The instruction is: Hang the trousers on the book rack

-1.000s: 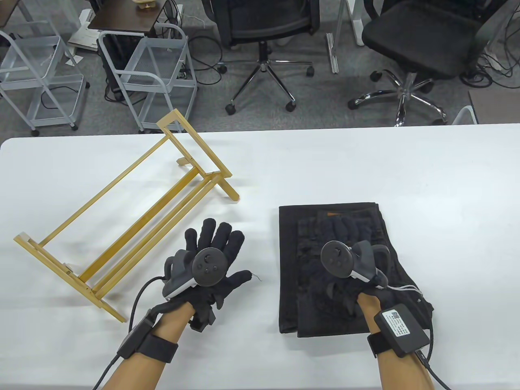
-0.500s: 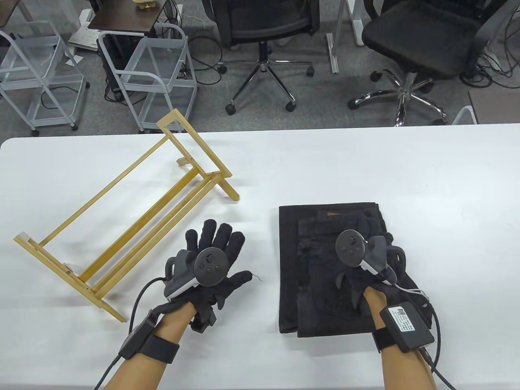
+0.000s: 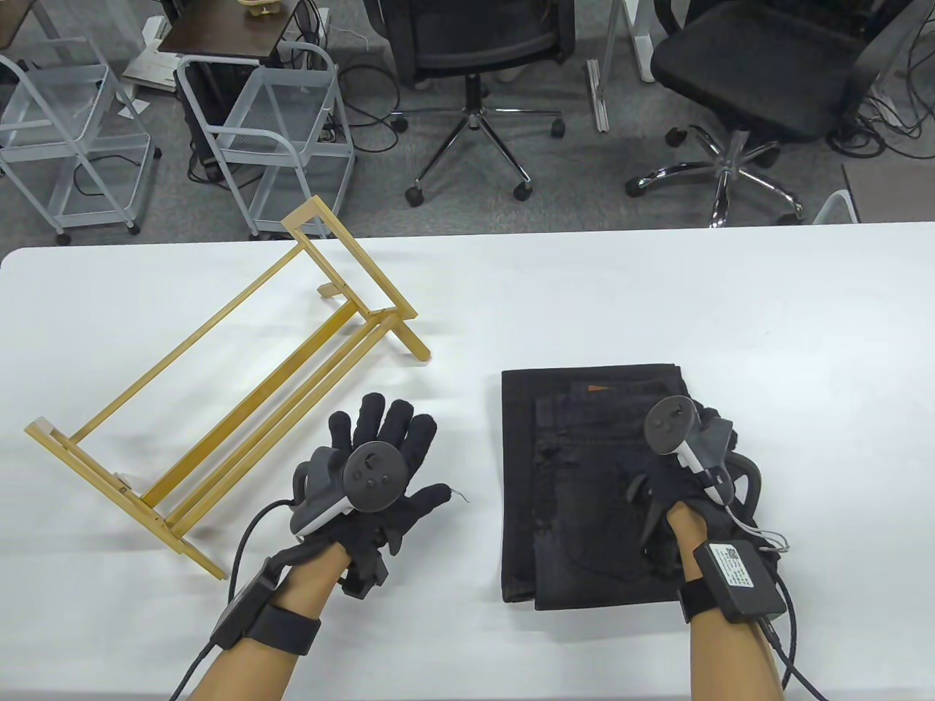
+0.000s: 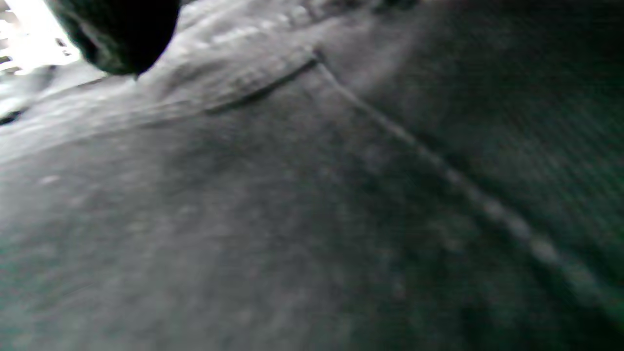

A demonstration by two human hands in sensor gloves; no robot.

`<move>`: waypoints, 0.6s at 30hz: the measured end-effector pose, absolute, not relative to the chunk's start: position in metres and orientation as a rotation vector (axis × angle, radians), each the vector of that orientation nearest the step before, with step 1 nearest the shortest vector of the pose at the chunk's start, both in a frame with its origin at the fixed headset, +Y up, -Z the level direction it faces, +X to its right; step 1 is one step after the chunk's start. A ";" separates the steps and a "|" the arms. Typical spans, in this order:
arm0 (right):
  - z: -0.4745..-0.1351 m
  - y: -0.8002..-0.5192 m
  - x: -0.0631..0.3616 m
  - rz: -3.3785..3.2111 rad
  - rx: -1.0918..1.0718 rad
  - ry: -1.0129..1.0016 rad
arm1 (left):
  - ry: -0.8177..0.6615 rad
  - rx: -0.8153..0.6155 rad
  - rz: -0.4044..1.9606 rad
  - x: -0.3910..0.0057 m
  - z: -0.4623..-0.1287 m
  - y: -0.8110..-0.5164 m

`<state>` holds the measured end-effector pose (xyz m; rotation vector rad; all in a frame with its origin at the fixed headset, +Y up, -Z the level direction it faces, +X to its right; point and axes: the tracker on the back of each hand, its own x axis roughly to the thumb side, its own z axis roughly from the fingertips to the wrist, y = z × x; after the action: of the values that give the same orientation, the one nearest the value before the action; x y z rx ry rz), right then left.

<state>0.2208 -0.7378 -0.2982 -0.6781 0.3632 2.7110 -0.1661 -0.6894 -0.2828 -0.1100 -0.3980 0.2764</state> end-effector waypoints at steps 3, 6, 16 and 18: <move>-0.298 -0.747 0.232 2.621 -0.769 0.466 | -0.397 -0.114 0.275 -0.166 -0.283 -0.690; -0.299 -0.750 0.235 2.573 -0.761 0.503 | -0.396 -0.117 0.272 -0.166 -0.283 -0.690; -0.303 -0.742 0.242 2.624 -0.934 0.374 | -0.387 -0.126 0.247 -0.164 -0.283 -0.692; -0.302 -0.744 0.245 2.563 -0.962 0.387 | -0.386 -0.124 0.247 -0.164 -0.283 -0.692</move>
<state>0.2454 -0.7437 -0.3022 -0.9616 0.3873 2.5632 -0.1640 -0.6921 -0.2830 -0.1237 -0.3860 0.2473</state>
